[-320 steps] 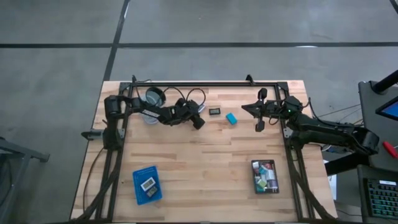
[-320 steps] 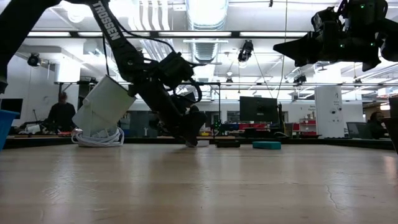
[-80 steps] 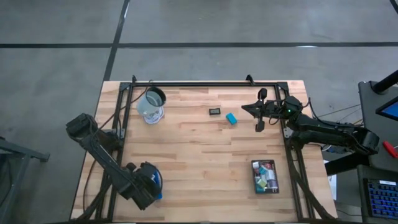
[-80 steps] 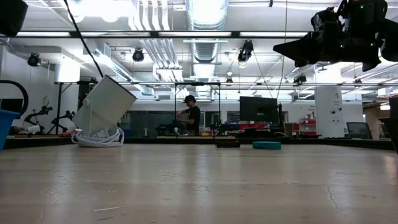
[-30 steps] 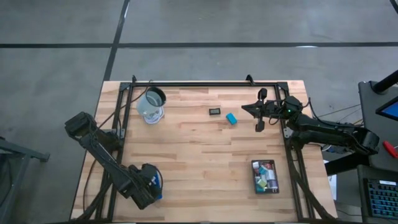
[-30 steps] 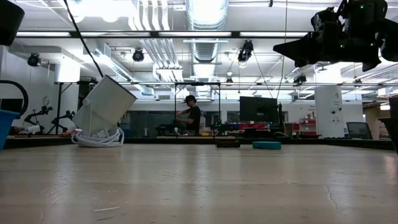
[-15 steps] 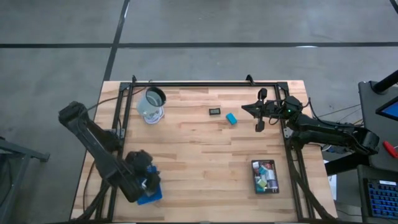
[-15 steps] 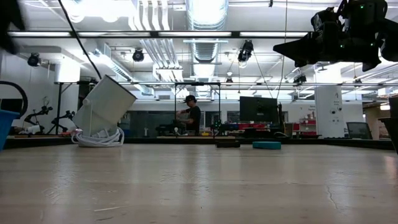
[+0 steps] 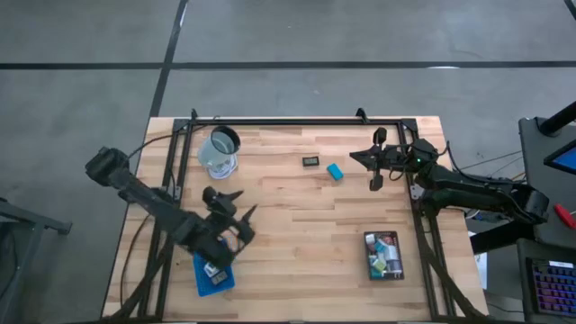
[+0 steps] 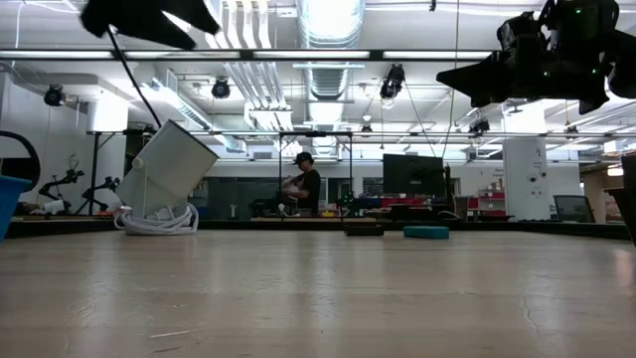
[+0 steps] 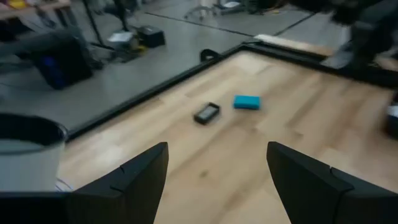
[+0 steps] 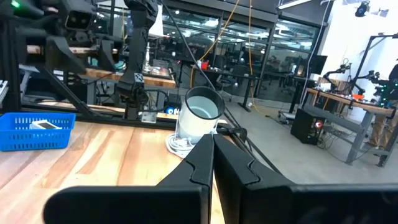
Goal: Pick & Place Office items
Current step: Put the black digital clock into the blue bin
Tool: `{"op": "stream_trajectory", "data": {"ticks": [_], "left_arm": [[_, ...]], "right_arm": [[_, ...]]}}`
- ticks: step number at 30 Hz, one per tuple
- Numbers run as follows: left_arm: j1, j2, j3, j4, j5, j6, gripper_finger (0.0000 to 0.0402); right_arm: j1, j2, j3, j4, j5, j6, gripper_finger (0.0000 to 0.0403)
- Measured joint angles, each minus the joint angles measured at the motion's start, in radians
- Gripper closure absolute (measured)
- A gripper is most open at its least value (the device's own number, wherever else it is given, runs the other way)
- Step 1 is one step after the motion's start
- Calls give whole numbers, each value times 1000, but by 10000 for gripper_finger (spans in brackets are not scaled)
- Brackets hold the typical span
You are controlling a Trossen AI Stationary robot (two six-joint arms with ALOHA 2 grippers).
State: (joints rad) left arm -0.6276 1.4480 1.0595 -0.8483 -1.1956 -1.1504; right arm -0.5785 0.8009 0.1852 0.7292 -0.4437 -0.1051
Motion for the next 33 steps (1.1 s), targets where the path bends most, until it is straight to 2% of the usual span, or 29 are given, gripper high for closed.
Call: {"op": "stream_trajectory", "data": {"ticks": [2,6,11,13,19,25,29,31,33], "left_arm": [[53,28,-14,77,0,96,122],[170,93,-21,225,84,347,122],[291,153,-45,509,181,712,122],[326,167,-61,610,210,815,122],[371,149,-159,963,219,1050,122],[364,95,-309,1163,205,1099,122],[366,37,-401,1420,207,1289,122],[367,-8,-440,1500,229,1370,122],[366,-60,-476,1500,311,1402,122]], "right_arm": [[0,0,0,0,0,0,394],[0,0,0,0,0,0,394],[0,0,0,0,0,0,394],[0,0,0,0,0,0,394],[0,0,0,0,0,0,394],[0,0,0,-7,0,0,394],[0,2,0,-20,0,0,394],[0,2,0,-21,0,0,394],[0,2,0,-21,0,0,394]]}}
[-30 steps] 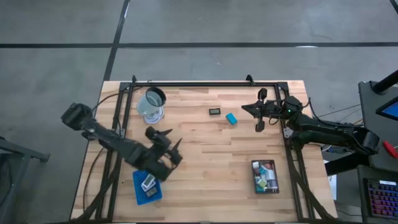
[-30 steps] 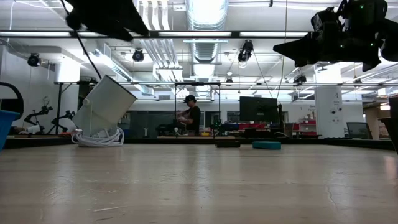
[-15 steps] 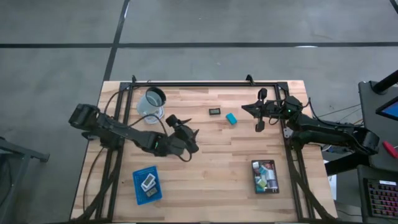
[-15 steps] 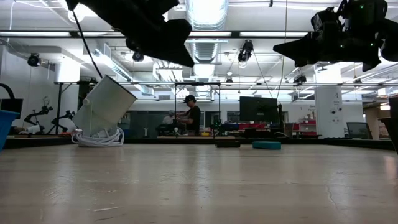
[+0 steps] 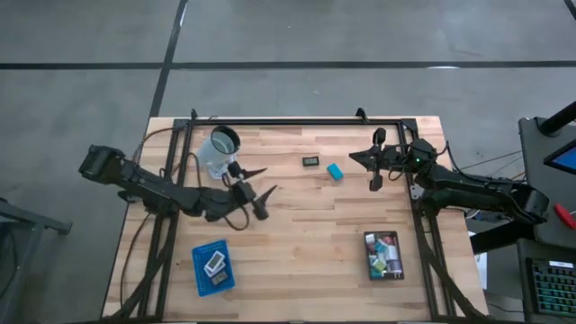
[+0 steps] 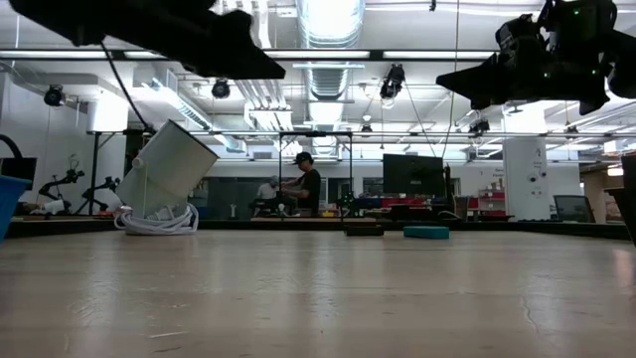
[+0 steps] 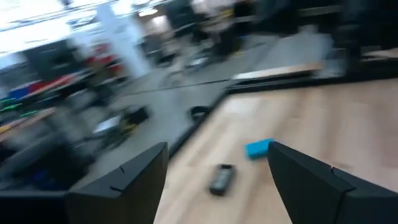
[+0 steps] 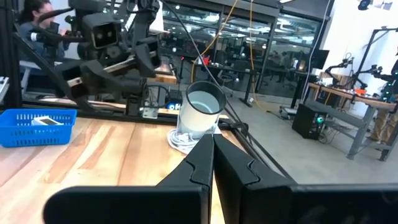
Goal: Pick & Place Office items
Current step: Put the black digital clock into the blue bin
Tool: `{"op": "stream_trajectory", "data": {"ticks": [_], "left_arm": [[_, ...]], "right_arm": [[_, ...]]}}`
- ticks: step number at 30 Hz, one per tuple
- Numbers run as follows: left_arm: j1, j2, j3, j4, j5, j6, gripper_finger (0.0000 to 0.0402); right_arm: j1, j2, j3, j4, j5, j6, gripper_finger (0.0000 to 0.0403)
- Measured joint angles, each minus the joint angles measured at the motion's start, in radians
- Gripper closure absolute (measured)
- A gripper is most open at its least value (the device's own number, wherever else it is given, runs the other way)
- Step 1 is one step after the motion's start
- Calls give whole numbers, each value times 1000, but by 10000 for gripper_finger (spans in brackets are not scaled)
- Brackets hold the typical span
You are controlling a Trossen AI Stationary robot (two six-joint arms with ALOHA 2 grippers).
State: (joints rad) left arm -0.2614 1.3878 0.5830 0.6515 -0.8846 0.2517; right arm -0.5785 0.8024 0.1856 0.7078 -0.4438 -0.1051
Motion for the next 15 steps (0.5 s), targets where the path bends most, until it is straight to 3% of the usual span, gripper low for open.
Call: {"op": "stream_trajectory", "data": {"ticks": [5,7,15], "left_arm": [[14,-142,-103,-3,340,8,122],[18,-190,-133,-6,429,31,122],[21,-271,-159,-50,440,67,122]], "right_arm": [[0,0,0,-2,0,0,394],[0,0,0,-2,0,0,394],[0,0,0,-1,0,0,394]]}}
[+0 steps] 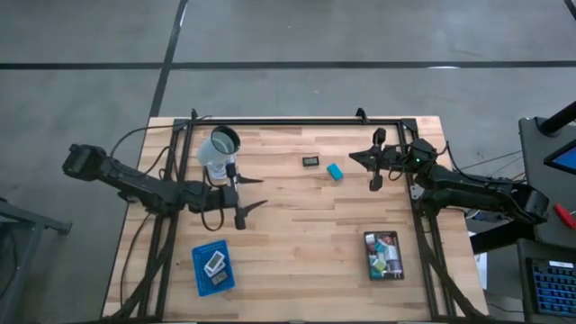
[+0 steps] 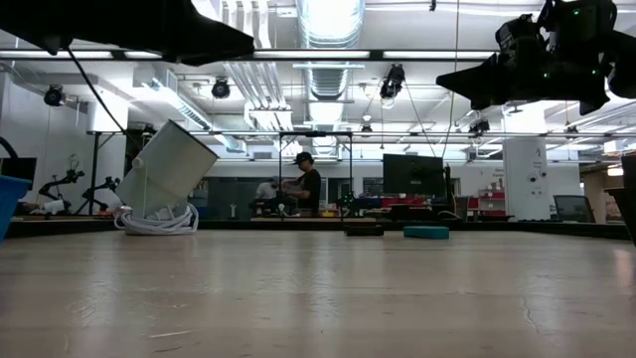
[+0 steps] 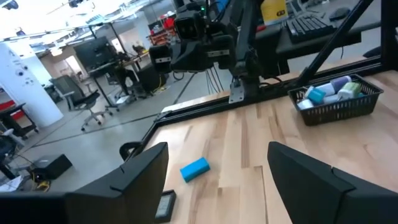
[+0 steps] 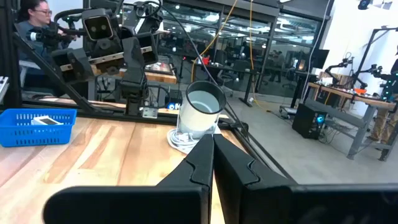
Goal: Pick & Place Office items
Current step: Put the black digital clock into the blue bin
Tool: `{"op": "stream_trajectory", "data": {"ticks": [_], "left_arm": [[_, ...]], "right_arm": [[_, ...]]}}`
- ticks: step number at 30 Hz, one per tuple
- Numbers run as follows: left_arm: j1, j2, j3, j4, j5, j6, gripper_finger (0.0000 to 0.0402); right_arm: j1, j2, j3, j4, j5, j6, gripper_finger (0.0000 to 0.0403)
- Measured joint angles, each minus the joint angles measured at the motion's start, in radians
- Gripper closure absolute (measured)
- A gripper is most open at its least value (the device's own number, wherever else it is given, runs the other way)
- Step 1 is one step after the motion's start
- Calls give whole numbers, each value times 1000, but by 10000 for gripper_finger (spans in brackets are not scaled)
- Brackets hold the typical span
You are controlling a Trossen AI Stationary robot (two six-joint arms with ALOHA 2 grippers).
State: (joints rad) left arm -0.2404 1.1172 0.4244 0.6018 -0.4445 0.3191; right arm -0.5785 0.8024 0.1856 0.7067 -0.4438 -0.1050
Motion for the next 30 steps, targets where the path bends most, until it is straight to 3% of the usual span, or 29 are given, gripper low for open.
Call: {"op": "stream_trajectory", "data": {"ticks": [9,14,30], "left_arm": [[1,0,0,2,-76,55,122],[1,0,0,-4,-76,47,122],[1,0,0,-4,-76,44,122]], "right_arm": [[0,0,0,5,0,12,394],[0,0,0,7,-1,128,394],[0,0,0,-7,-2,165,394]]}}
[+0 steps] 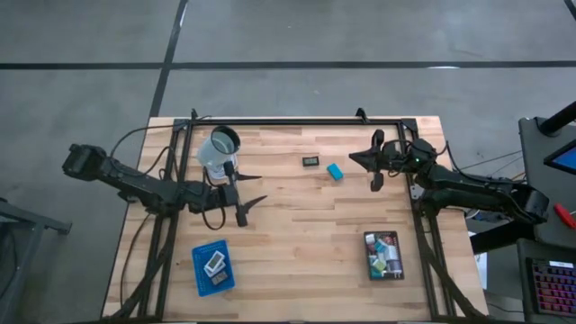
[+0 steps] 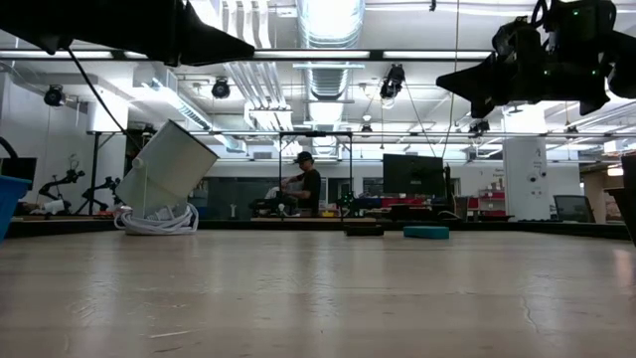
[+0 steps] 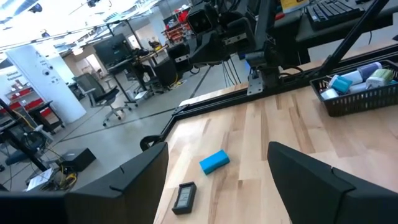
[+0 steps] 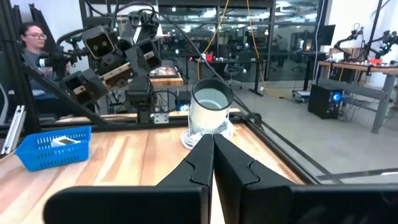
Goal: Pick & Place Office items
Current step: Put the black digital clock into the blue bin
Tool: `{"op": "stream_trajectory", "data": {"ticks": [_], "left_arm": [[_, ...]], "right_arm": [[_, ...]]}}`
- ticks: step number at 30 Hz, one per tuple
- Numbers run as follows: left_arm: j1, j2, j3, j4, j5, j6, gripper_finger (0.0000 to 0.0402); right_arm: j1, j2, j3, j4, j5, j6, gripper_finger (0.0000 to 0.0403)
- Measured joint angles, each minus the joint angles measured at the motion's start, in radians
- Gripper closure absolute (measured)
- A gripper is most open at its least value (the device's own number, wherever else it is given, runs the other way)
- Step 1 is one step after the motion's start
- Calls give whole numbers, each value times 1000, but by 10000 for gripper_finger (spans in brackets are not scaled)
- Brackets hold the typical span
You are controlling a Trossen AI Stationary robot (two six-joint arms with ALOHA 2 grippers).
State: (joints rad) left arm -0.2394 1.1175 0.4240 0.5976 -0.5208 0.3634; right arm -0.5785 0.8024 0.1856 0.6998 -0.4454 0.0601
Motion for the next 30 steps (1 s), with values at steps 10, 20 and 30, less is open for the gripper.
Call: {"op": "stream_trajectory", "data": {"ticks": [10,20,30], "left_arm": [[0,1,0,0,0,0,122],[0,1,0,-1,0,0,122],[0,1,0,-2,0,0,122]], "right_arm": [[1,5,-1,-128,41,8,394],[36,245,118,-257,213,118,394],[36,692,419,-340,265,221,394]]}}
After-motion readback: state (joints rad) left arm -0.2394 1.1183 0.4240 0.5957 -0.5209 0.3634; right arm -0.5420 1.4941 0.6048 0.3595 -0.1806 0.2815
